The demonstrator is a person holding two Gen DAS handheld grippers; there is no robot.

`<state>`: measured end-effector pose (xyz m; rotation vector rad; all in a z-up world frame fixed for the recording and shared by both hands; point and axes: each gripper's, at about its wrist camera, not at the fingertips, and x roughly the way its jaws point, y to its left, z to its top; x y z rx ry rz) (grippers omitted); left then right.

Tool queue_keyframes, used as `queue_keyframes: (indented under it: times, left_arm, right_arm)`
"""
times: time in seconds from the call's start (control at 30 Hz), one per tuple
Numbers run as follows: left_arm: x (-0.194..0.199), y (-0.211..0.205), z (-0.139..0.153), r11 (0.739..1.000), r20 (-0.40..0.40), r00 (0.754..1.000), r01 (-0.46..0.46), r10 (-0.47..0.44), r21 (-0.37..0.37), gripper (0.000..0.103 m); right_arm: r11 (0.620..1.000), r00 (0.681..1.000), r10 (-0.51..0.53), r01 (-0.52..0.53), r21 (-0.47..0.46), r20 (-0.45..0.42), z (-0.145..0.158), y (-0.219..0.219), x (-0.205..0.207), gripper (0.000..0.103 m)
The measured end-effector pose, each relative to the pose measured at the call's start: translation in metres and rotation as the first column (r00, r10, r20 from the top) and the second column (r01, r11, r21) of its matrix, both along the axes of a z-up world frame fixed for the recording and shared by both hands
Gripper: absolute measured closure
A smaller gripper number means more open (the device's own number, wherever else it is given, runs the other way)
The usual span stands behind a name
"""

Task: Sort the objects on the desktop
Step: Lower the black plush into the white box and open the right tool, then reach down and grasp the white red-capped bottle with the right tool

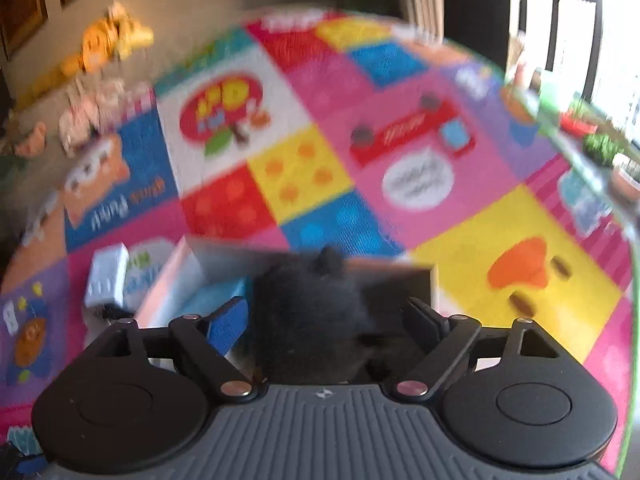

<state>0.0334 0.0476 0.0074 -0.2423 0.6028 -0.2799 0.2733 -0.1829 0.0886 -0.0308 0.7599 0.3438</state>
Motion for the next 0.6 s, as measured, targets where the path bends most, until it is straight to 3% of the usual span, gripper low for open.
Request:
queue_keyframes:
  times: [0.03,0.1,0.13,0.17,0.3,0.4,0.53,0.6]
  left_arm:
    - [0.000,0.000,0.000,1.000,0.001,1.000,0.000,0.000,0.001,0.001]
    - [-0.001,-0.001,0.000,1.000,0.002,1.000,0.001,-0.001,0.006,0.001]
    - [-0.001,-0.001,0.000,1.000,0.001,1.000,0.001,-0.001,0.006,0.001]
    - [-0.001,-0.001,0.000,1.000,0.000,1.000,0.000,0.000,0.006,0.001]
    - [0.000,0.001,0.000,1.000,-0.005,1.000,-0.003,0.003,0.007,0.001]
    - [0.000,0.001,0.000,1.000,-0.009,1.000,-0.002,0.002,0.004,0.001]
    - [0.002,0.000,-0.001,1.000,-0.024,1.000,-0.012,0.012,0.006,0.001]
    - [0.002,0.001,0.000,1.000,-0.028,0.999,-0.016,0.016,0.005,0.001]
  right_arm:
    - [1.000,0.999,-0.008,0.009,-0.001,0.045,0.006,-0.003,-0.004,0.023]
    - [1.000,0.994,-0.002,0.004,-0.010,0.111,0.012,-0.003,-0.007,0.048]
    - [1.000,0.994,0.005,-0.004,-0.006,0.110,0.013,-0.001,-0.006,0.061]
    - [1.000,0.996,0.013,-0.013,0.002,0.087,0.010,0.001,-0.002,0.066]
    - [0.998,0.999,0.037,-0.036,0.052,-0.024,-0.016,0.013,0.013,0.067]
    - [0.997,0.999,0.025,-0.022,0.073,-0.041,-0.015,0.015,0.006,0.065]
    - [1.000,0.999,0.025,-0.025,0.003,-0.039,-0.019,0.008,0.004,0.065]
    - [0.999,0.997,-0.002,0.005,0.037,-0.073,-0.020,-0.002,0.012,0.064]
